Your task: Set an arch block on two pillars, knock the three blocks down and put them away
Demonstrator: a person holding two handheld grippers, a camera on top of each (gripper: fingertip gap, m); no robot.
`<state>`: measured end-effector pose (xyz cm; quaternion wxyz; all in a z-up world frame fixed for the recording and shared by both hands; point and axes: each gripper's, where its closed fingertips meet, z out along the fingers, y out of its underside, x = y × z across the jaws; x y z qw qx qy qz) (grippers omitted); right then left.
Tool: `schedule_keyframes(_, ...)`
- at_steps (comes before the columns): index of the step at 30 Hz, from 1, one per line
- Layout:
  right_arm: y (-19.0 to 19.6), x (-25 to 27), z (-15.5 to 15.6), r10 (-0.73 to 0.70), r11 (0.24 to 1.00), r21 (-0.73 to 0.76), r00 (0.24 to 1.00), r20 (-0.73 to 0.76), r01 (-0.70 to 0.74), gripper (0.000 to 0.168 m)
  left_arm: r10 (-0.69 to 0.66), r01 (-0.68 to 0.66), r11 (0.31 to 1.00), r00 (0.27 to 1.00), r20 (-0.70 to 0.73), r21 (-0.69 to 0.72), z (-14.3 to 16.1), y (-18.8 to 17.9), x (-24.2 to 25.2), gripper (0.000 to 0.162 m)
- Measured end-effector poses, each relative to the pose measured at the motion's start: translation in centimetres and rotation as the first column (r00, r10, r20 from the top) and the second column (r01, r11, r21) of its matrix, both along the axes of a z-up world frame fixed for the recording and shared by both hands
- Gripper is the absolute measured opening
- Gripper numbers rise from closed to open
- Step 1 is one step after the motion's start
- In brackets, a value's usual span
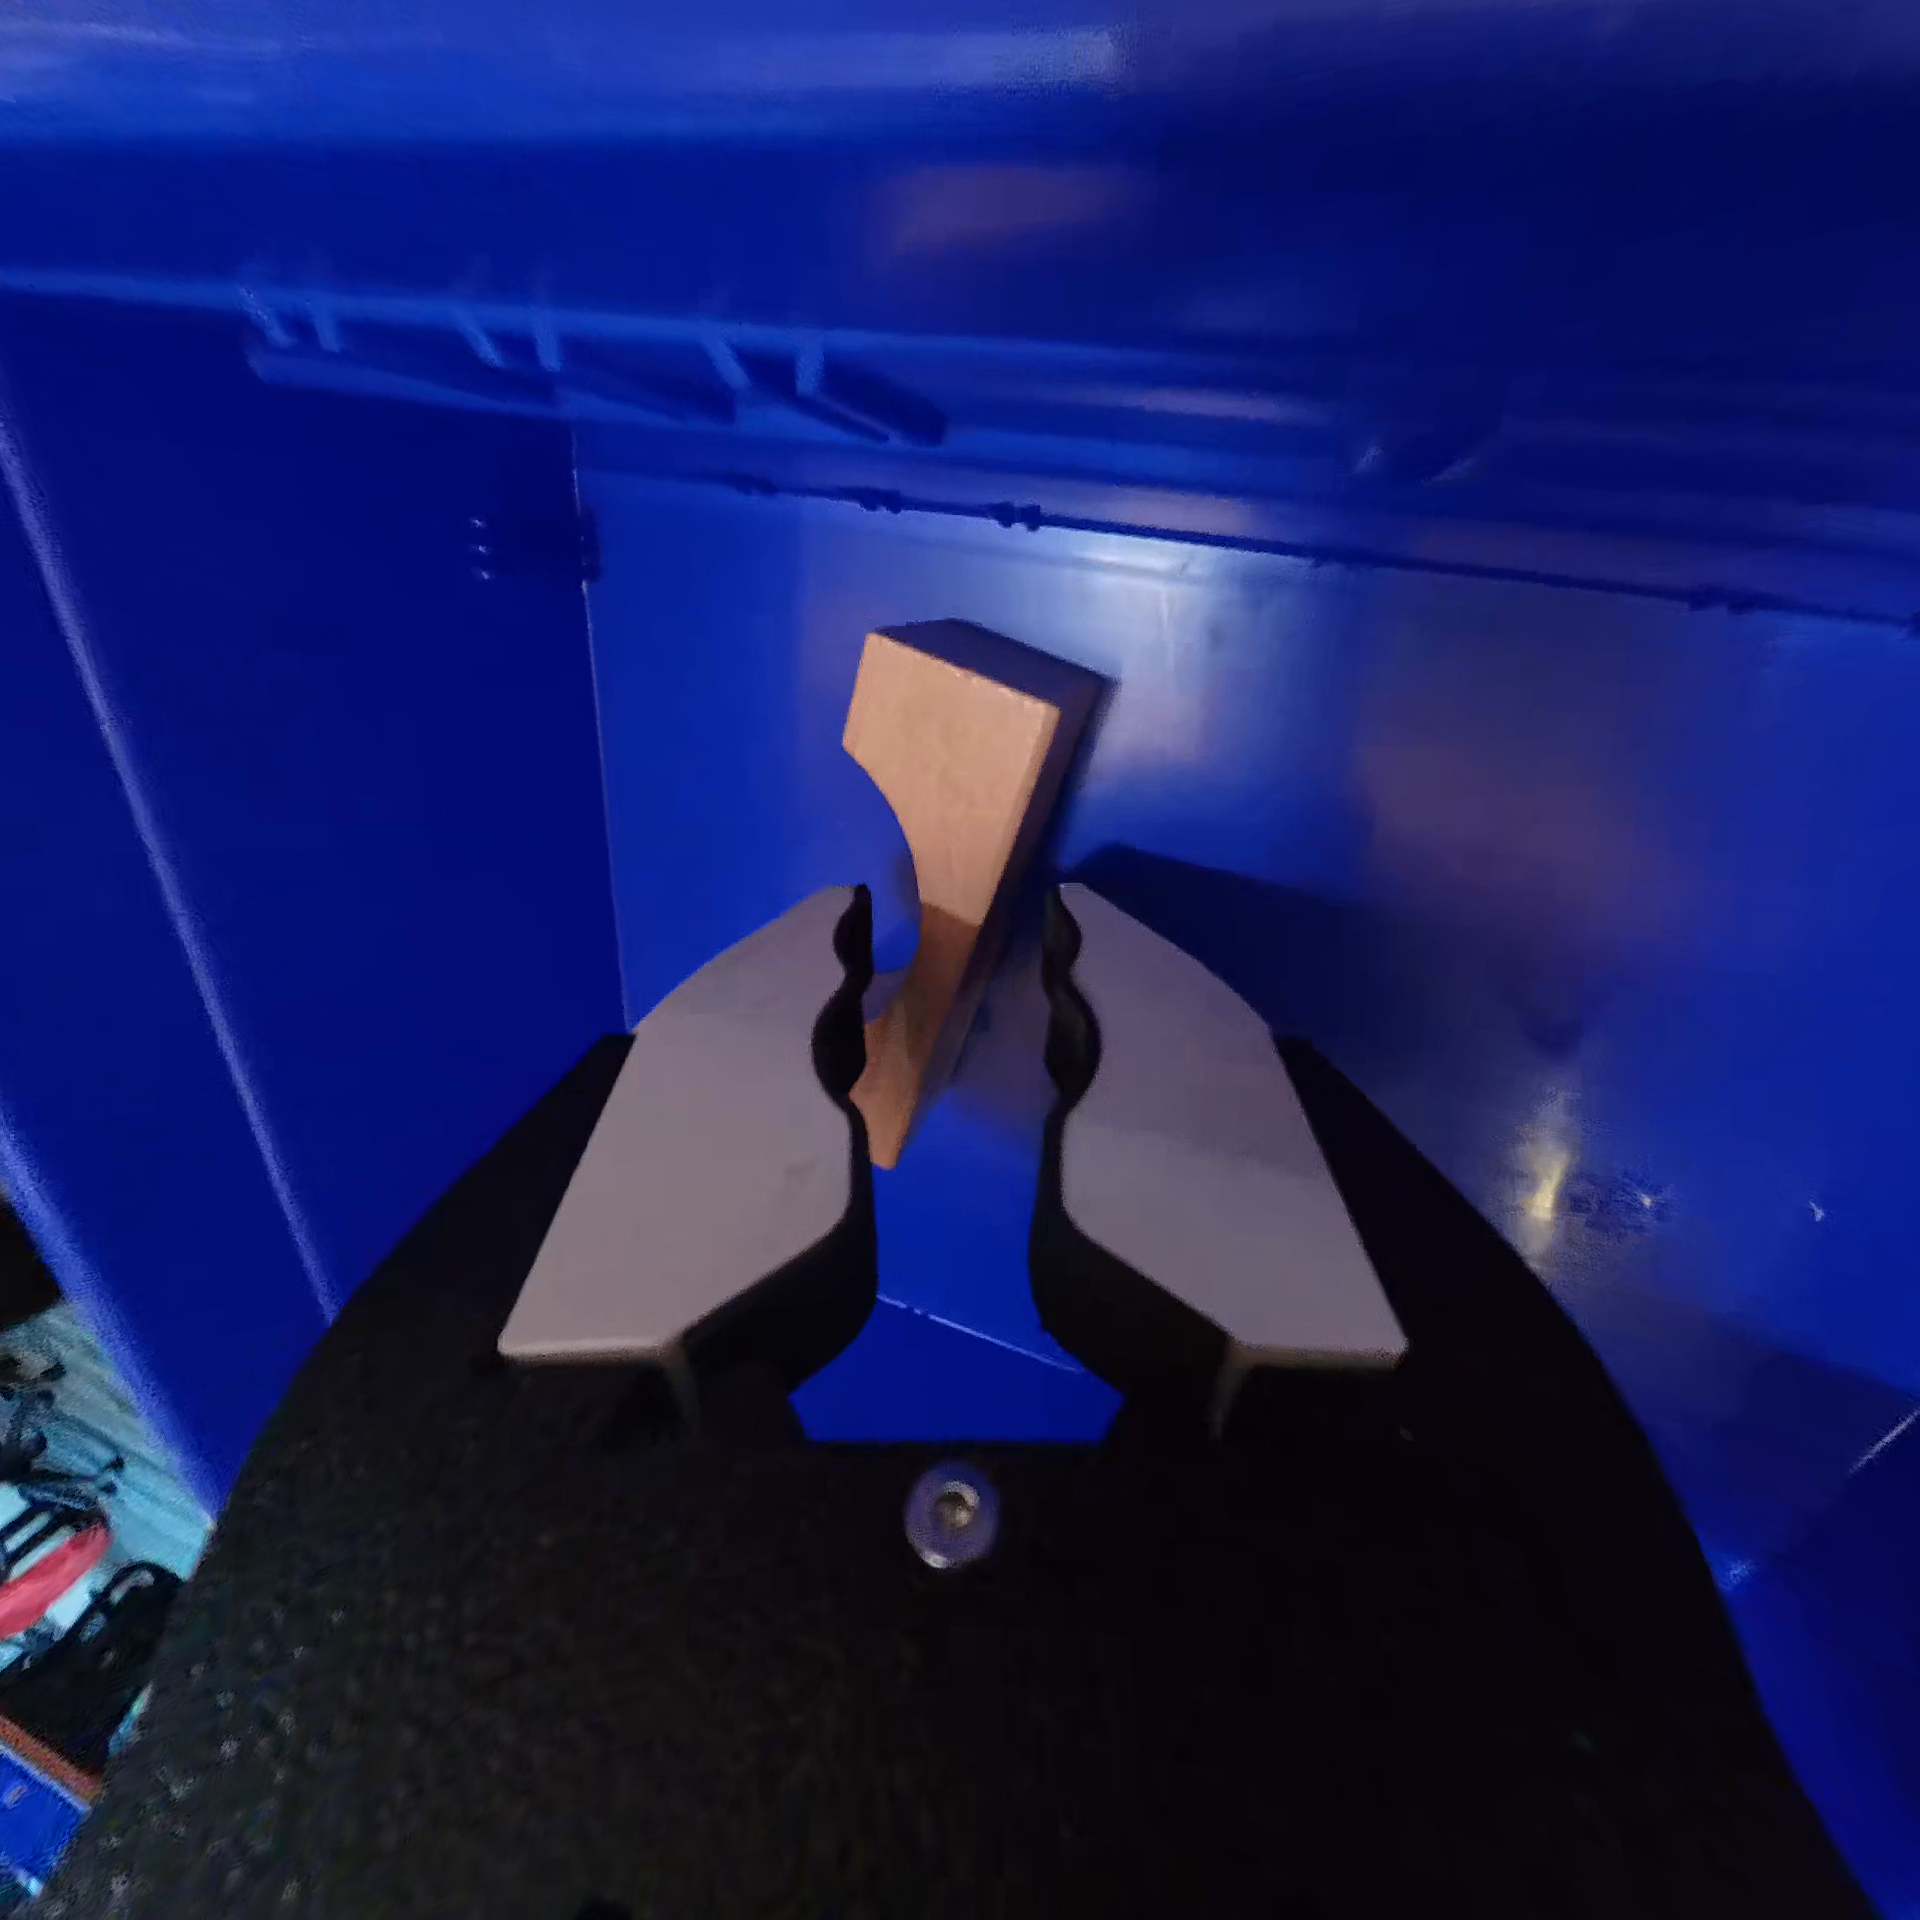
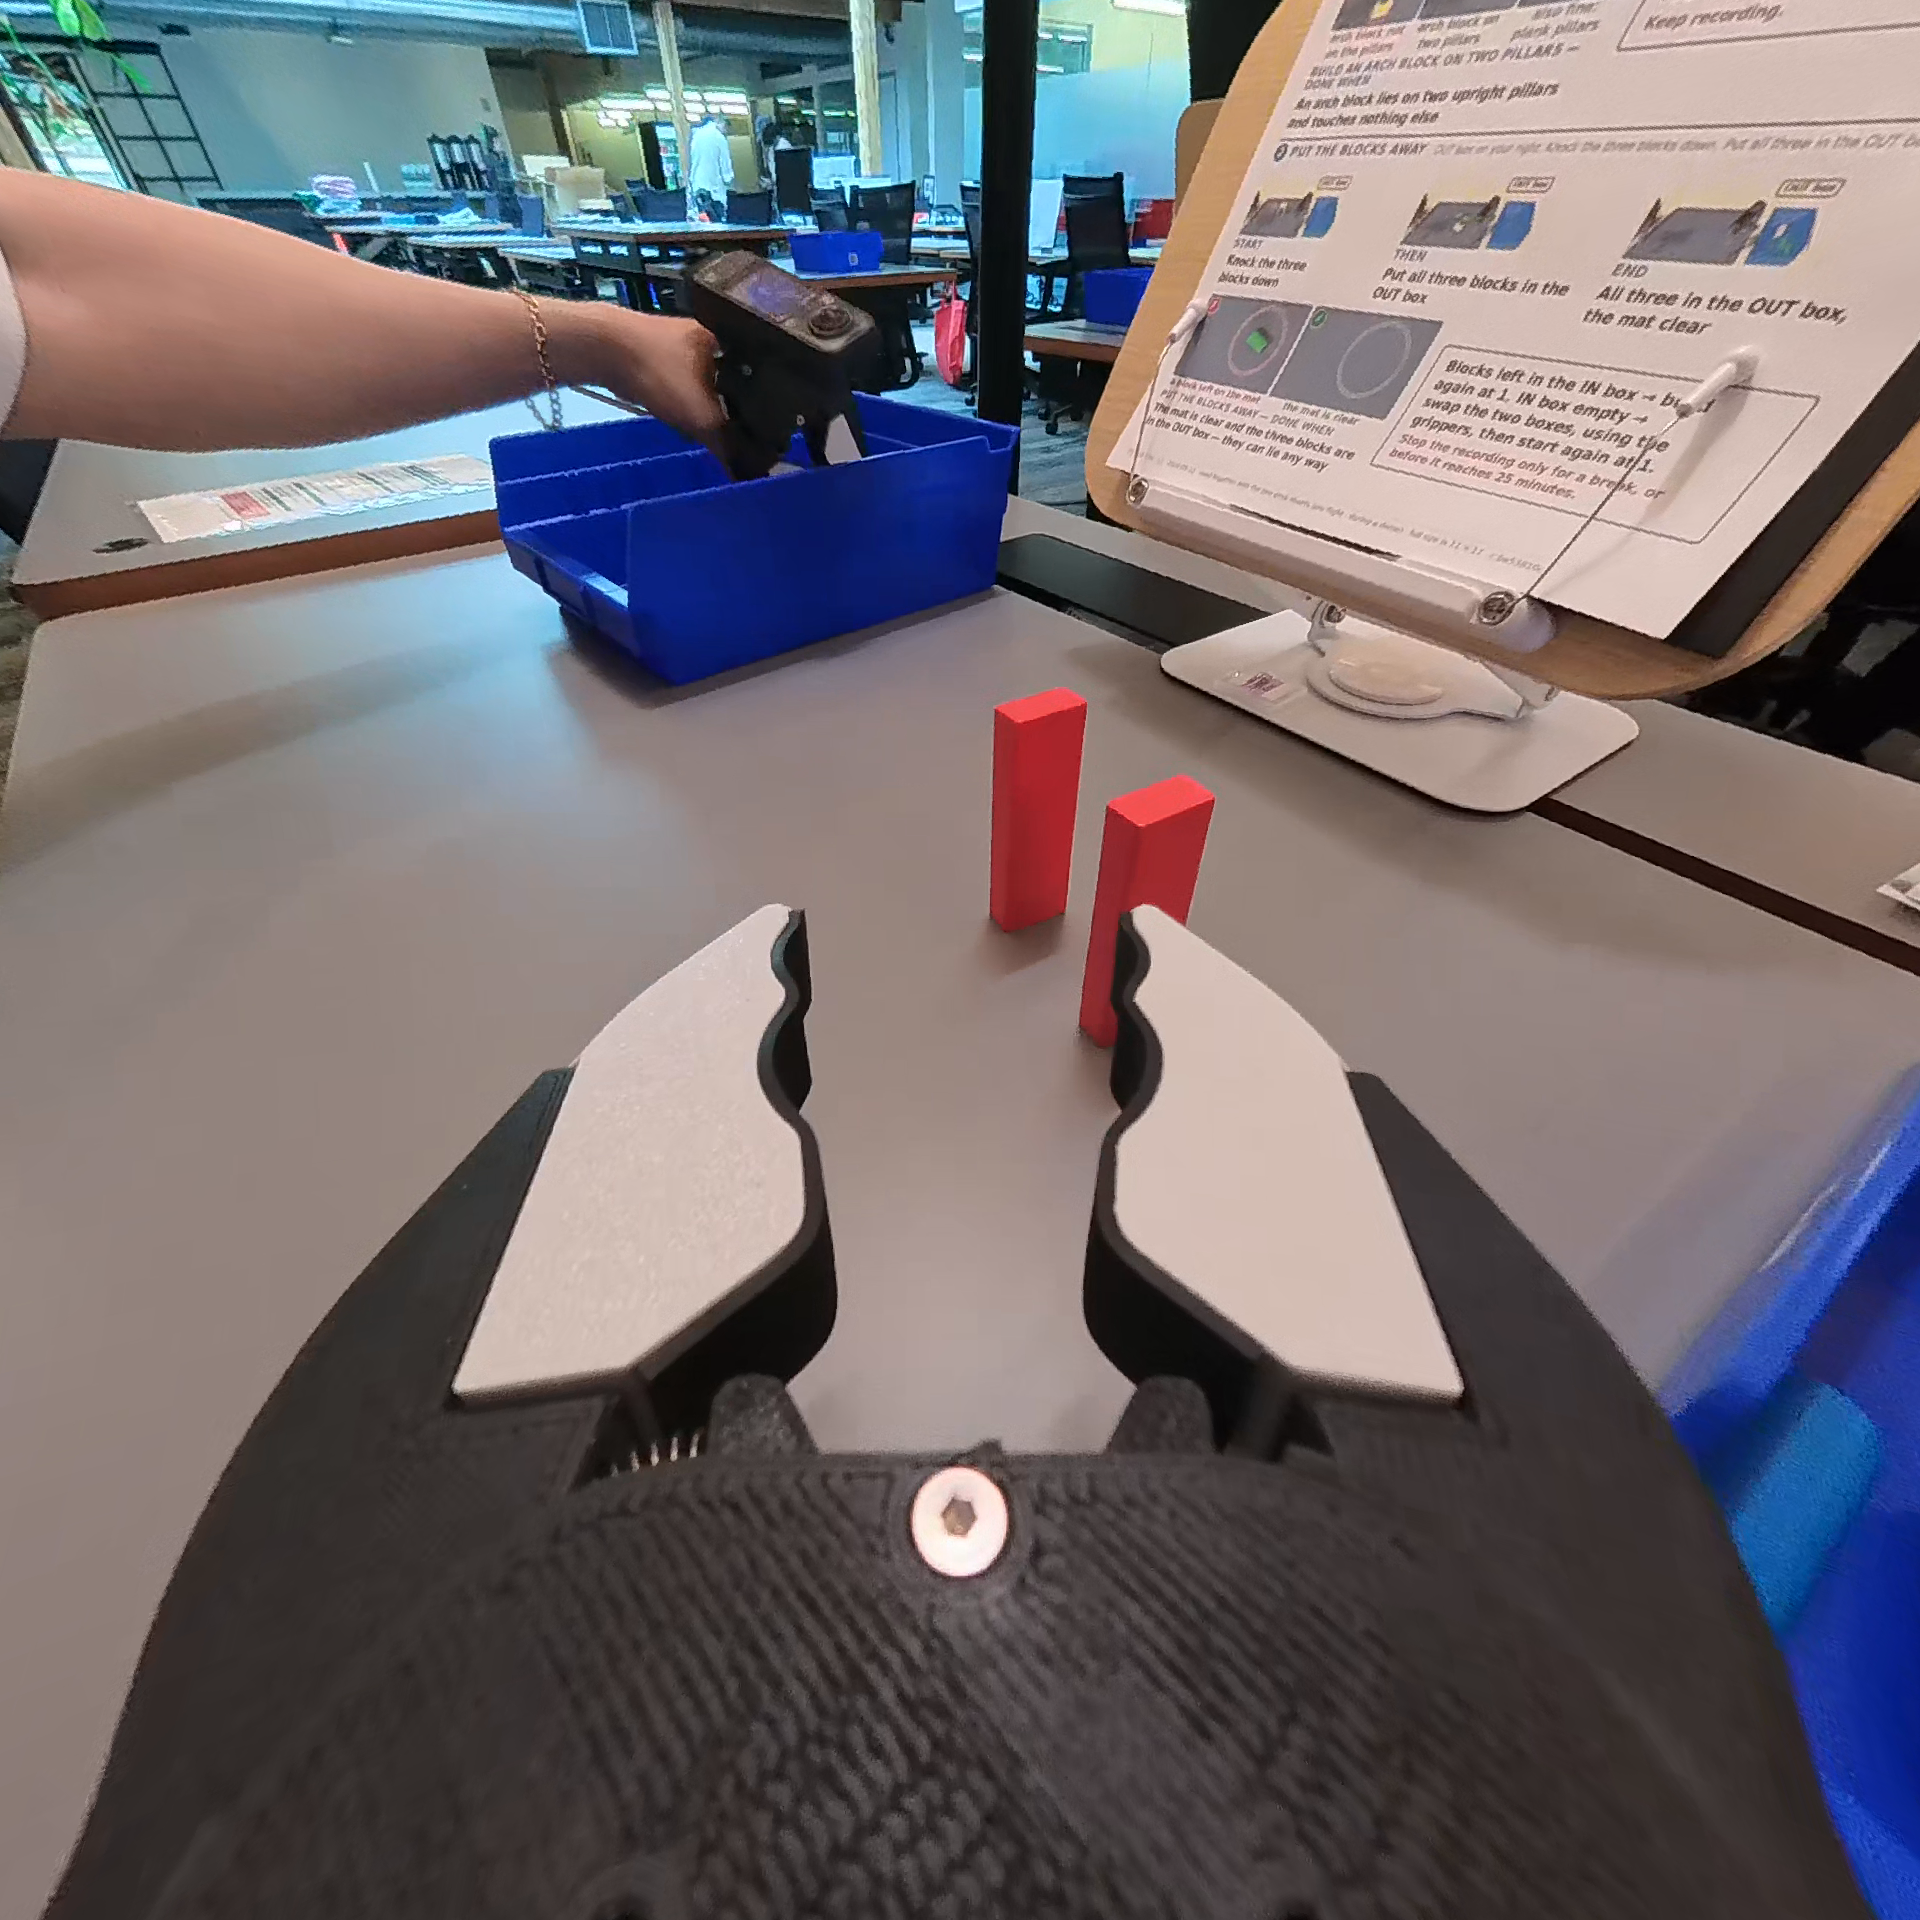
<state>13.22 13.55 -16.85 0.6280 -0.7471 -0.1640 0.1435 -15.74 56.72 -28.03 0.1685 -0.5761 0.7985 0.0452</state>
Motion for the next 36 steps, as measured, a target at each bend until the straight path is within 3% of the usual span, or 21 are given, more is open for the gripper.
schedule_keyframes(3,0.0,-0.5,0.0,0.007,1.0,0.001,1.0,-0.011,-0.007,0.056,0.038,-0.038,0.999,0.998,-0.039,0.017,-0.7,0.0,-0.5,0.016)
schedule_keyframes(6,0.2,-1.4,0.1,0.032,0.999,-0.001,0.999,-0.002,-0.032,0.056,0.07,-0.069,0.997,0.996,-0.048,0.033,-0.7,-0.5,-0.9,0.011)
schedule_keyframes(9,0.4,-2.4,0.4,0.06,0.998,-0.002,0.998,0.033,-0.06,0.056,0.159,-0.16,0.985,0.987,-0.021,-0.068,-0.2,-2.3,-1.2,0.011)
schedule_keyframes(12,0.6,-3.4,1.2,0.08,0.996,0.016,0.992,0.102,-0.082,0.056,0.221,-0.204,0.96,0.973,0.07,-0.194,2.2,-4.4,-1.0,0.011)
schedule_keyframes(16,1.0,-4.8,2.9,0.082,0.99,0.091,0.96,0.268,-0.11,0.057,0.232,-0.158,0.907,0.961,0.15,-0.389,8.1,-8.8,-0.5,0.01)
schedule_keyframes(21,1.4,-8.7,7.1,0.073,0.928,0.256,0.805,0.589,-0.271,0.062,0.077,0.073,0.794,0.972,0.22,-0.603,16.5,-18.2,1.3,0.01)
schedule_keyframes(24,2.2,-11.3,10.9,0.0,0.849,0.374,0.709,0.705,-0.372,0.059,-0.071,0.19,0.708,0.977,0.199,-0.68,19.5,-24.4,2.3,0.01)
schedule_keyframes(29,2.3,-16.2,13.5,0.051,0.759,0.343,0.575,0.816,-0.554,0.057,-0.305,0.283,0.595,0.946,0.114,-0.752,20.7,-32.6,4.2,0.01)
schedule_keyframes(33,3.0,-17.6,12.7,0.034,0.772,0.26,0.447,0.894,-0.58,0.058,-0.409,0.286,0.514,0.91,0.062,-0.808,20.4,-37.1,6.2,0.01)
schedule_keyframes(36,2.9,-17.9,11.2,0.081,0.786,0.197,0.414,0.907,-0.586,0.054,-0.482,0.334,0.495,0.874,0.066,-0.802,19.9,-39.1,7.6,0.01)
